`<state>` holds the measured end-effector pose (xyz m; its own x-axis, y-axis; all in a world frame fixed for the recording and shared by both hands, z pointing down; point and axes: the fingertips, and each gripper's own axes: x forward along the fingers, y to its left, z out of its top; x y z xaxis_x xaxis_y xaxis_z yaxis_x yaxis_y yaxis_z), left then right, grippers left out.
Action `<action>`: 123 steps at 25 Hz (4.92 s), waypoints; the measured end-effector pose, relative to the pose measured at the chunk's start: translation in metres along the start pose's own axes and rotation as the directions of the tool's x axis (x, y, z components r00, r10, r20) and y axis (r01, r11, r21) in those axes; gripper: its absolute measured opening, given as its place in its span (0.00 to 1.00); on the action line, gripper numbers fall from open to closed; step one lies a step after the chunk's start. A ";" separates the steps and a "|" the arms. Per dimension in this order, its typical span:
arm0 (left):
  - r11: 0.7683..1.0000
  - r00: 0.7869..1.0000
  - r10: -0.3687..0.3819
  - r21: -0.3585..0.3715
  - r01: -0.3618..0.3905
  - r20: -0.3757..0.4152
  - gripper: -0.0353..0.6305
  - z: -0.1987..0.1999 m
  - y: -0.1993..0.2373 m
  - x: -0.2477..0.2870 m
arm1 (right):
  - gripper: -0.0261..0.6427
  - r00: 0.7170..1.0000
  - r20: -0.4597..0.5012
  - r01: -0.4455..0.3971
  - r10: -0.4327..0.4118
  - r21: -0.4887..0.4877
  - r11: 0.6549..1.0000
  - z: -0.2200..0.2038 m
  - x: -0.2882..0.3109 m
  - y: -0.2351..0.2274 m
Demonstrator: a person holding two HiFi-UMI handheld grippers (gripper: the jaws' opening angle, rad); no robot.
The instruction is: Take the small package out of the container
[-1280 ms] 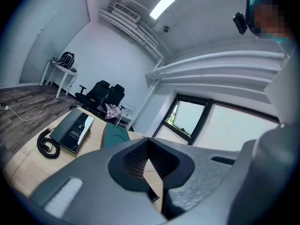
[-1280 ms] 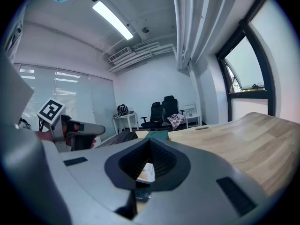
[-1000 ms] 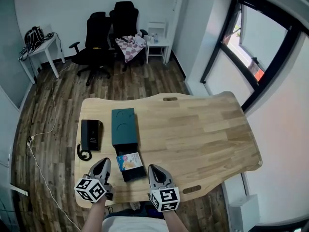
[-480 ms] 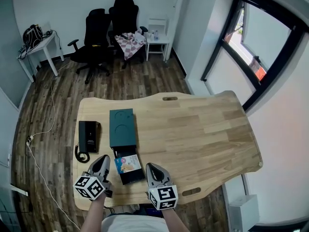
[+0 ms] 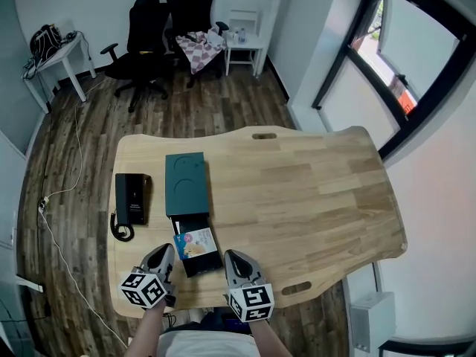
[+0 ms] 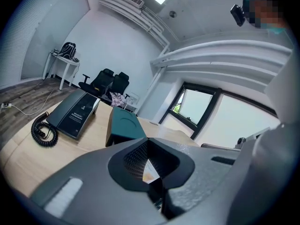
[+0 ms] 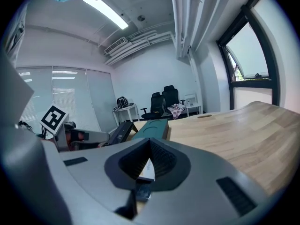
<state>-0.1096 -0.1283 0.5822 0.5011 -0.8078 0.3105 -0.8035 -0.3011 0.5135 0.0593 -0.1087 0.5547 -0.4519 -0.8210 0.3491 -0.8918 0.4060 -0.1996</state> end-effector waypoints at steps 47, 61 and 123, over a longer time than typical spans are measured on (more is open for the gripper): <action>0.977 0.968 0.102 -0.160 -0.141 -0.231 0.27 -0.081 0.051 0.041 | 0.05 0.975 -0.219 -0.041 0.036 -0.017 0.999 -0.072 0.037 -0.031; 0.965 0.987 0.065 -0.243 -0.099 -0.144 0.21 -0.058 0.047 0.023 | 0.05 0.977 -0.202 -0.075 0.069 -0.024 0.997 -0.069 0.033 -0.009; 0.920 0.969 -0.207 -0.311 0.239 0.134 0.20 0.041 -0.043 -0.023 | 0.05 0.996 0.072 0.054 -0.048 -0.071 0.996 0.028 -0.026 -0.006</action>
<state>-0.0996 -0.1179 0.5199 0.6090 -0.7883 0.0876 -0.5190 -0.3126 0.7956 0.0767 -0.1012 0.5208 -0.4053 -0.8664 0.2916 -0.9141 0.3888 -0.1154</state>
